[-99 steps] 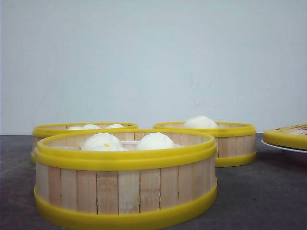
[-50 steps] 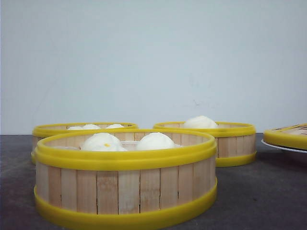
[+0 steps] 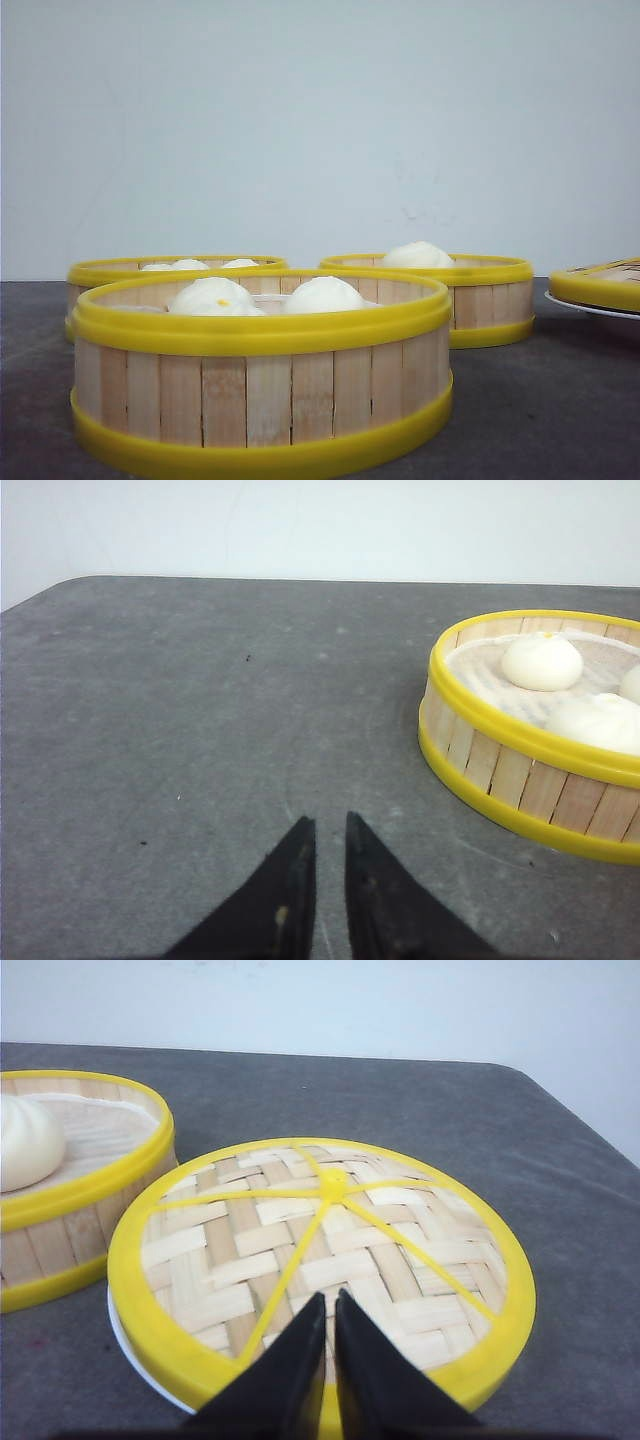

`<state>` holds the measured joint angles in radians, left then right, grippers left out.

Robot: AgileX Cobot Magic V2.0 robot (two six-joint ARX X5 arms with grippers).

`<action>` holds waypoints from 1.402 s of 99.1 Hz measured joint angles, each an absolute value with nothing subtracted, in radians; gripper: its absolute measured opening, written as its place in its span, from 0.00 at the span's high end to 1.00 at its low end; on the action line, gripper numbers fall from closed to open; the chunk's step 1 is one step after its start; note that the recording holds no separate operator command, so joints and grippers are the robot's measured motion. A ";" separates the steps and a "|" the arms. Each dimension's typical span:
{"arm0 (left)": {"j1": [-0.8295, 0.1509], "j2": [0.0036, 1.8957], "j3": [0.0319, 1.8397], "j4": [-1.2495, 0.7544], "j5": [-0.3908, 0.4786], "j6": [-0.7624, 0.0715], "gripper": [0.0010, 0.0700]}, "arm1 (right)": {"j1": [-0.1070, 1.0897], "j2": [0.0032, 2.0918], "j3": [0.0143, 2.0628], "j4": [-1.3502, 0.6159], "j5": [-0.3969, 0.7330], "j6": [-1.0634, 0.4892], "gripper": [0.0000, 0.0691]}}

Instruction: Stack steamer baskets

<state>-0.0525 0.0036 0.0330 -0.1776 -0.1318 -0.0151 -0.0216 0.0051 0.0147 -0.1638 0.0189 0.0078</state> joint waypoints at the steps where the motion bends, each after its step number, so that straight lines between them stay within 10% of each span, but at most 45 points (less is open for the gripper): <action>1: -0.052 0.004 0.033 -0.178 -0.132 -0.015 0.97 | -0.022 0.005 0.015 -0.164 0.019 0.008 0.98; 92: -0.052 0.027 0.073 -0.165 -0.082 -0.373 0.98 | -0.022 0.057 0.081 -0.169 -0.078 0.558 0.99; 139: -0.052 0.588 0.744 -0.388 -0.047 -0.293 0.98 | -0.022 0.659 0.798 -0.508 -0.080 0.260 0.99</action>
<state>-0.0525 0.5877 0.7444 -0.3882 -0.0467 -0.2928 -0.0216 0.6594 0.7979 -0.5079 -0.0795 0.2596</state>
